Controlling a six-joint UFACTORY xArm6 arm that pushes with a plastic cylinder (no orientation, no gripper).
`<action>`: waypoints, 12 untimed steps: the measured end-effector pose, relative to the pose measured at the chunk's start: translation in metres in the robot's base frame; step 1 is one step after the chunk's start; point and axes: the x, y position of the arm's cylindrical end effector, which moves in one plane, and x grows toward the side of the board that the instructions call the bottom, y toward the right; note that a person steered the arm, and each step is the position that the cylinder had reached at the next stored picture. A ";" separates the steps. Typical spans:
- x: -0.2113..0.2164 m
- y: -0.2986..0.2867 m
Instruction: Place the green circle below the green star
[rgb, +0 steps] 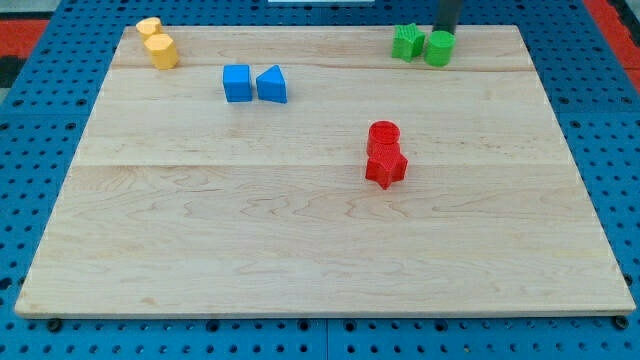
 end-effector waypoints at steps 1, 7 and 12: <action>0.011 -0.010; 0.043 -0.017; 0.054 -0.026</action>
